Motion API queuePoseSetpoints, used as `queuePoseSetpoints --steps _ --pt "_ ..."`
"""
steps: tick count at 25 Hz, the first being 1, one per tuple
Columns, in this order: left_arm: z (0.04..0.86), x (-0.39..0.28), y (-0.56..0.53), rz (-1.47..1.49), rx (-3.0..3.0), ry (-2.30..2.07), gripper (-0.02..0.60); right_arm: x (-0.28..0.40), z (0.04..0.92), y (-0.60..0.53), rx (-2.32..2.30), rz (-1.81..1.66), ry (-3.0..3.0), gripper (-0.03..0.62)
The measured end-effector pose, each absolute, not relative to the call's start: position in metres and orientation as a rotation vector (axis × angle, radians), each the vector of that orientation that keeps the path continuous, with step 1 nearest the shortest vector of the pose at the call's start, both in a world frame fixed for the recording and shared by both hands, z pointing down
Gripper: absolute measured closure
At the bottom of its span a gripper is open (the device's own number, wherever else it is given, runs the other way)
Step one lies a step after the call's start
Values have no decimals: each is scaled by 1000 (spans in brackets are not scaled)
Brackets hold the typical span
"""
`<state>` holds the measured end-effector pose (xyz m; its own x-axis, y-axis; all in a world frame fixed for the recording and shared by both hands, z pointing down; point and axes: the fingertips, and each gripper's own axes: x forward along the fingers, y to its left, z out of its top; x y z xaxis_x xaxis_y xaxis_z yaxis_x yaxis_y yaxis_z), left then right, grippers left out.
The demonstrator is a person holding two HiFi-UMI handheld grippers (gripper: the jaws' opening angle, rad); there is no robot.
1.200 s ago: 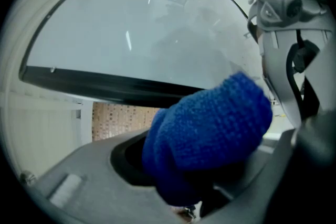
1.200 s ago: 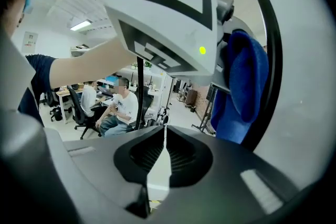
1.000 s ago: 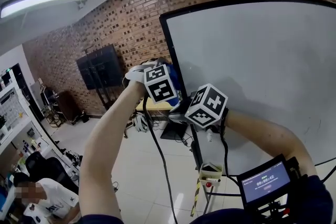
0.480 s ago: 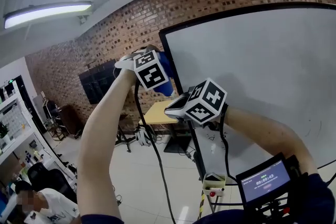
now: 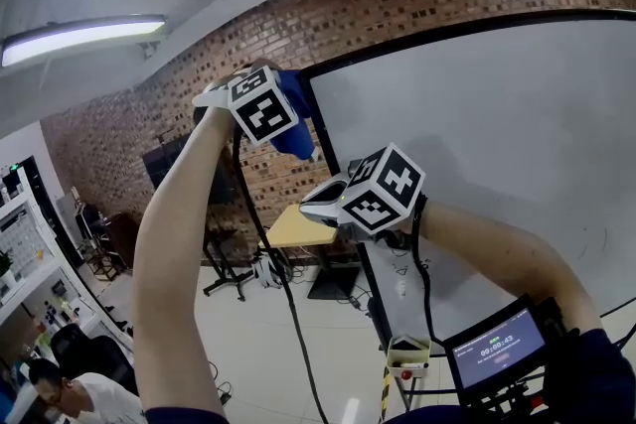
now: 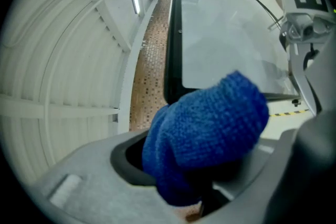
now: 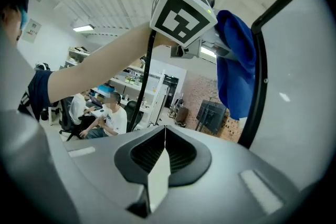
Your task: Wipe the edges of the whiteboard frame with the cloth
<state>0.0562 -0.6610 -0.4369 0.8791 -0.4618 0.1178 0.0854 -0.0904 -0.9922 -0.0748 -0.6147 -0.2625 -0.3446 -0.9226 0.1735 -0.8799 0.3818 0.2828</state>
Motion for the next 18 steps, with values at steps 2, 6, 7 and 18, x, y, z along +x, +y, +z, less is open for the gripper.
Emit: queuePoseSetpoints --steps 2,6,7,18 --pt "-453 57 -660 -448 -1562 326 371 -71 -272 -615 1613 -223 -2322 583" --pt "-473 55 -657 -433 -1408 349 371 -69 -281 -615 1661 -243 -2277 582" --pt "-476 54 -656 -429 -1375 351 371 -68 -279 -616 1668 -240 -2268 583" --pt "-491 56 -625 -417 -969 391 370 -58 -237 -608 1736 -148 -2316 583"
